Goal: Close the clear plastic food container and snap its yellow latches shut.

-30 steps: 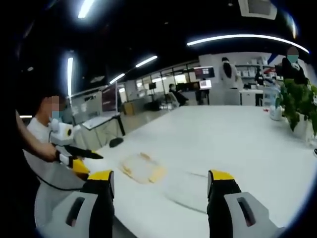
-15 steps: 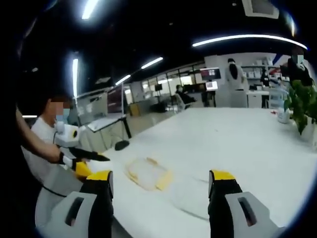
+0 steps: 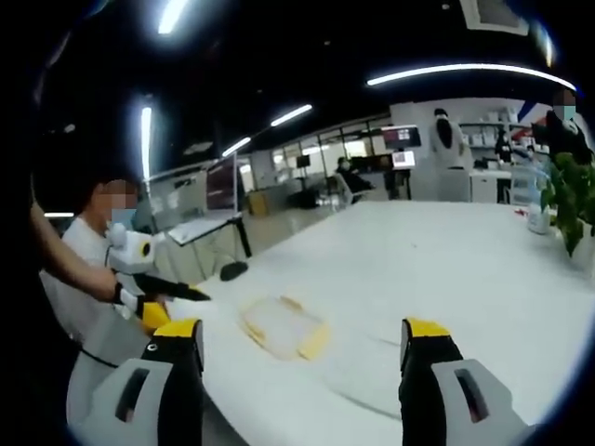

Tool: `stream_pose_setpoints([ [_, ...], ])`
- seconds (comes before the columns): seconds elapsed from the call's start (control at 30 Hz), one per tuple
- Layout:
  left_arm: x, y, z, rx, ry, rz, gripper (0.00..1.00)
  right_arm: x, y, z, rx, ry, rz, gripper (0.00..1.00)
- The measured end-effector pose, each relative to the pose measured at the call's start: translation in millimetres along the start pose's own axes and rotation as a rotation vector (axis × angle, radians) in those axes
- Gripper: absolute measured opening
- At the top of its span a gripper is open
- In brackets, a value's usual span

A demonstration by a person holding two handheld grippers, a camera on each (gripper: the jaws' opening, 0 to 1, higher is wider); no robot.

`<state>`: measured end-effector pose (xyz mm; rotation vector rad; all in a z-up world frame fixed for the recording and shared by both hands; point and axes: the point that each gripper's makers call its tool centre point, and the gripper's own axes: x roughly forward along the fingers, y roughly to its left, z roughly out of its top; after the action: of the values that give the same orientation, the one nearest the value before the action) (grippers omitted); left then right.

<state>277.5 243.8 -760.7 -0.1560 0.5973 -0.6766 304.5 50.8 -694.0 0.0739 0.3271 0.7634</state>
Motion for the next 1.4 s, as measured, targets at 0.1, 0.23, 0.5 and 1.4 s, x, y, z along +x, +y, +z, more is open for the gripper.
stream_pose_setpoints([
  [0.1, -1.0, 2.3, 0.2, 0.002, 0.004, -0.001, 0.99, 1.4, 0.2, 0.9, -0.001, -0.003, 0.001, 0.88],
  [0.23, -0.4, 6.5, -1.0, 0.003, 0.015, -0.001, 0.99, 4.1, 0.0, 1.4, 0.009, -0.006, 0.003, 0.91],
  [0.5, 0.5, 9.6, 0.8, 0.016, 0.023, 0.0, 0.98, 10.7, 3.0, 2.5, 0.011, -0.011, 0.012, 0.9],
  [1.4, 1.2, 29.2, 6.4, 0.062, 0.065, -0.039, 0.94, 34.1, 12.6, 5.1, 0.0, 0.008, 0.042, 0.84],
])
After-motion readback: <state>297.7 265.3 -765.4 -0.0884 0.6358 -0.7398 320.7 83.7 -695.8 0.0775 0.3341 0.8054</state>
